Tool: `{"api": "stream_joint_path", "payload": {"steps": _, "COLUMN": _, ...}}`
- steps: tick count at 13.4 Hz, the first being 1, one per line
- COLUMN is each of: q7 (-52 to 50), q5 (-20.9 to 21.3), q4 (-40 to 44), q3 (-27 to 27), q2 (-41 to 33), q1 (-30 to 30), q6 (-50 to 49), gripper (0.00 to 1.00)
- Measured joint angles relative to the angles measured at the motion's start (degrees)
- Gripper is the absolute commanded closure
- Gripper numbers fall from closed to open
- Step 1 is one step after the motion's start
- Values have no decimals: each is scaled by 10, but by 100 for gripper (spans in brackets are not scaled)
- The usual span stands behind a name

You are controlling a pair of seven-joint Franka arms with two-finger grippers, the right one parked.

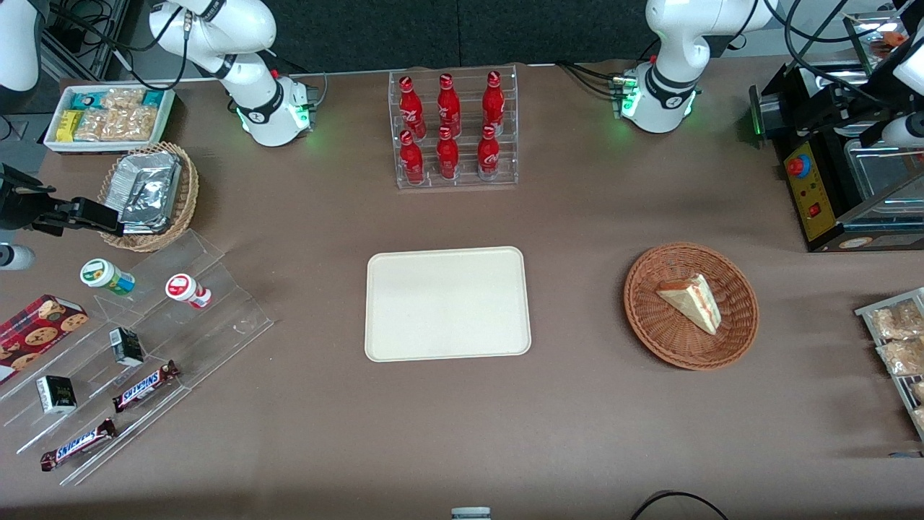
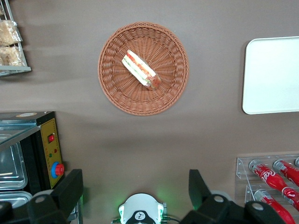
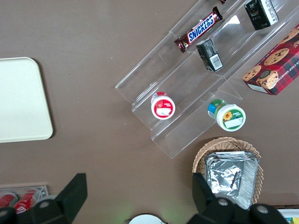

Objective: Place sandwich from basket to tray
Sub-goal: 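Move the left gripper over the wrapped sandwich in the wicker basket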

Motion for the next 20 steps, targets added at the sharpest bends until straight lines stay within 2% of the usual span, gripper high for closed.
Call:
{"api": "stream_joint_path", "payload": {"steps": 5, "q7": 0, "q5": 7, "q4": -1, "q3": 4, "q2": 5, "q1": 0, "q6": -1, "gripper": 0}}
{"api": "stream_joint_path", "payload": {"steps": 9, "q7": -34, "q5": 18, "q4": -15, "q3": 10, "q2": 46, "q1": 4, "q6": 37, "gripper": 0}}
{"api": "stream_joint_path", "payload": {"steps": 12, "q7": -99, "q5": 20, "q4": -63, "q3": 11, "q2": 77, "q1": 7, "q6": 114, "gripper": 0}}
{"api": "stream_joint_path", "payload": {"steps": 17, "q7": -166, "q5": 21, "q4": -199, "q3": 12, "q2": 85, "q1": 24, "q6": 282, "gripper": 0}}
{"api": "stream_joint_path", "payload": {"steps": 20, "q7": -262, "q5": 21, "q4": -288, "q3": 12, "q2": 86, "q1": 27, "q6": 394, "gripper": 0}}
